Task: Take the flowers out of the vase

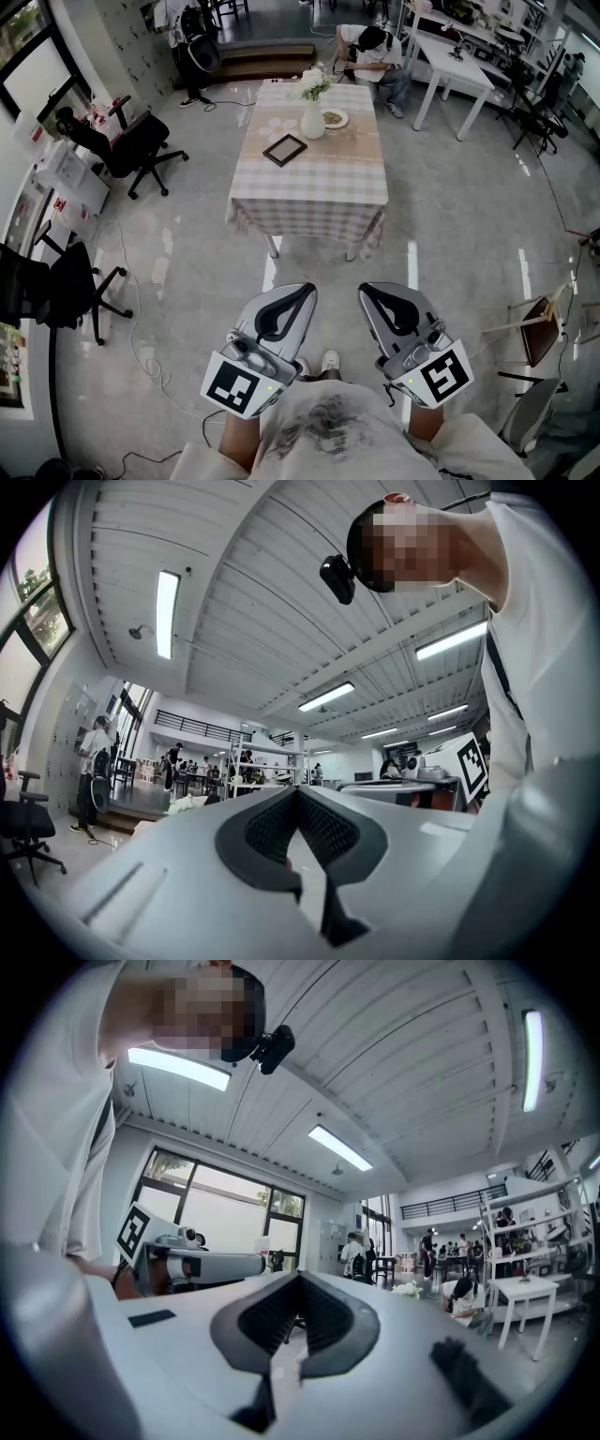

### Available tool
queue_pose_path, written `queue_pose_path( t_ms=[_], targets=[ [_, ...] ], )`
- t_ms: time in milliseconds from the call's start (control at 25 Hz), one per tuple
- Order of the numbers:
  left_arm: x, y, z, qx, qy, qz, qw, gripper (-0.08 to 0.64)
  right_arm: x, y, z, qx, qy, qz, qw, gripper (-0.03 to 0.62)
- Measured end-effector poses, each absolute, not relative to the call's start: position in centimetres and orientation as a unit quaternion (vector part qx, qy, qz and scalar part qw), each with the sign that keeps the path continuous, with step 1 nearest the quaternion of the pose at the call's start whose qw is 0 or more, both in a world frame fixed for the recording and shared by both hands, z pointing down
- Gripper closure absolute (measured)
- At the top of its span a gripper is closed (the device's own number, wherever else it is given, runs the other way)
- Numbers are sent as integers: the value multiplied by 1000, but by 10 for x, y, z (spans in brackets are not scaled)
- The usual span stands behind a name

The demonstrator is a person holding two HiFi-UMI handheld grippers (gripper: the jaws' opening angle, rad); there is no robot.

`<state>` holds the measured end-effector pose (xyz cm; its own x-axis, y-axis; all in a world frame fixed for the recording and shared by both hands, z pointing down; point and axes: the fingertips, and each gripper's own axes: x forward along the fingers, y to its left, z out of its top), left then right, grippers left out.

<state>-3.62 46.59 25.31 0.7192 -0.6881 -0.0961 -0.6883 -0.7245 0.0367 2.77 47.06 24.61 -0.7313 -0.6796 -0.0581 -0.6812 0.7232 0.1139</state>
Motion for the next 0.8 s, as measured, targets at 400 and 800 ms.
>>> queue_pose_path(
  t_ms=[400, 800],
  targets=[
    [-34, 464, 258, -922, 385, 38, 5, 552, 32, 469, 250, -367, 927, 77, 10, 577],
    [-23, 467, 262, -916, 398, 43, 5, 552, 36, 470, 258, -355, 931, 85, -2, 577]
  ],
)
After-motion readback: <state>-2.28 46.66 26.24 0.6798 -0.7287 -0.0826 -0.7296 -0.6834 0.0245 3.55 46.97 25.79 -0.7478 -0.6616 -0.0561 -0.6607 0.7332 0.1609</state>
